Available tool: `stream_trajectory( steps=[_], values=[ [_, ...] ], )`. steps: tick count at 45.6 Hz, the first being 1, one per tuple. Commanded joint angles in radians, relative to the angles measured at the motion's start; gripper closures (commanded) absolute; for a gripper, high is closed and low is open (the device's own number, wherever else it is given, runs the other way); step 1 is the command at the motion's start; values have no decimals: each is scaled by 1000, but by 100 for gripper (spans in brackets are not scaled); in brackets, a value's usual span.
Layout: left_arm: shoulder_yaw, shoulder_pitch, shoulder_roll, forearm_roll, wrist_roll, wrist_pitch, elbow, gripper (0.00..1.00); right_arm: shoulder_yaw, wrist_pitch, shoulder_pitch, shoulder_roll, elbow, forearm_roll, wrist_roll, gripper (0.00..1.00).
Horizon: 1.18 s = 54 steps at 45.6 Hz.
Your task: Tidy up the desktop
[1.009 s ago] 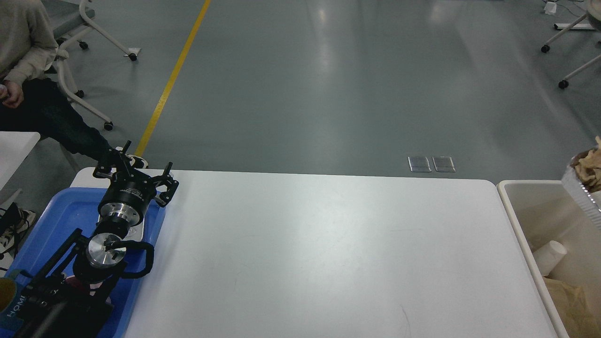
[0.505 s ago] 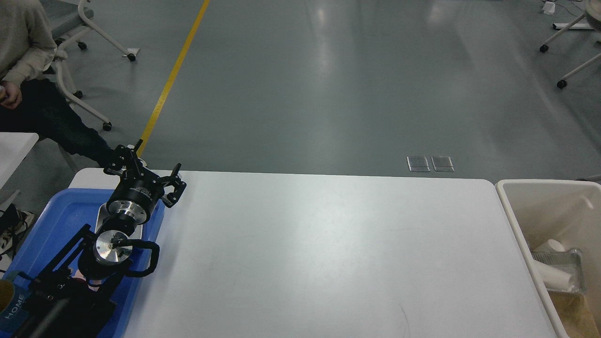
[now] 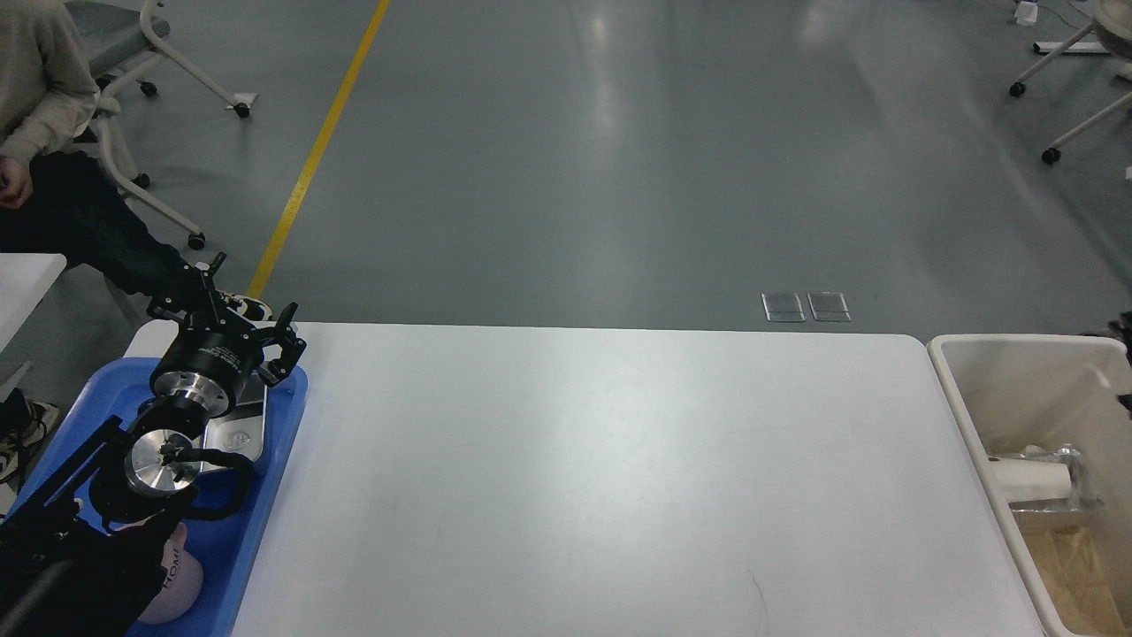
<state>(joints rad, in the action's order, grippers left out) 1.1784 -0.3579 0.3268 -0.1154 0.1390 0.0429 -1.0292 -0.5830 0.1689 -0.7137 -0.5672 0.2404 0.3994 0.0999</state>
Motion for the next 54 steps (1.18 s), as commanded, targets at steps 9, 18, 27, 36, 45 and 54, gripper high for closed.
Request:
stream_trajectory(
  steps=[9,18,27,36,45,54],
  values=[
    [17,11,-81,14,2,-14,-20,4,-397,124,-10,239,8,-350,-6,0],
    [40,51,-126,17,2,-14,-94,4,-682,175,78,357,134,-352,-6,0],
    [128,117,-181,17,2,-18,-173,4,-827,164,279,418,538,-350,-6,0],
    [178,181,-186,17,2,-11,-216,4,-867,172,425,434,781,-347,1,0],
    [202,235,-180,17,1,6,-261,4,-934,179,516,421,815,-346,1,0],
    [214,241,-173,17,-4,41,-261,4,-969,182,565,380,817,-346,1,0]
  ],
)
